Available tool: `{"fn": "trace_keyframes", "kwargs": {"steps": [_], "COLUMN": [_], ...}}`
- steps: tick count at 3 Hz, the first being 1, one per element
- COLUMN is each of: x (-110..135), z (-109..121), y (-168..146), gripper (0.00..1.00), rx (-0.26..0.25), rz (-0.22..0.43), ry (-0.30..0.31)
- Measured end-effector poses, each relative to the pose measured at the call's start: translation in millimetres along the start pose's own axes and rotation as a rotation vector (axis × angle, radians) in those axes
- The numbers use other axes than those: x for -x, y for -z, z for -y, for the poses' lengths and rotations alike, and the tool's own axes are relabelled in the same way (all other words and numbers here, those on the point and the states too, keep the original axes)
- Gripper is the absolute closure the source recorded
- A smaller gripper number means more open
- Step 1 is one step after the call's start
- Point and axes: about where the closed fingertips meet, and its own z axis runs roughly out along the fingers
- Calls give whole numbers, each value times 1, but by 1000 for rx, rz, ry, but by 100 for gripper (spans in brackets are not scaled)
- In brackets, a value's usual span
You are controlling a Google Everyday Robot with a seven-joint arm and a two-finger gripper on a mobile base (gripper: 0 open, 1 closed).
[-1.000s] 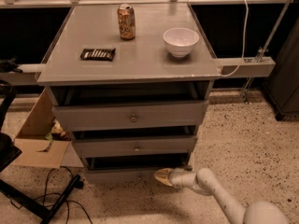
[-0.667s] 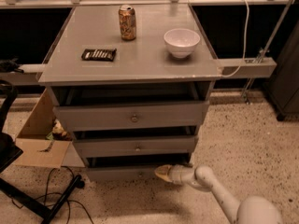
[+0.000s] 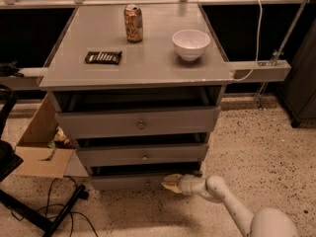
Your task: Close bottom drawer
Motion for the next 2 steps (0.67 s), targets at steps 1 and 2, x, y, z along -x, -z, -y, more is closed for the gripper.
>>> {"fn": "trace_keyframes", "kwargs": {"steps": [1,2], "x": [0,0], "z": [0,0], "y": [0,0], "gripper": [2,0], "rx": [0,0], "rz": [0,0], "ry": [0,0]}}
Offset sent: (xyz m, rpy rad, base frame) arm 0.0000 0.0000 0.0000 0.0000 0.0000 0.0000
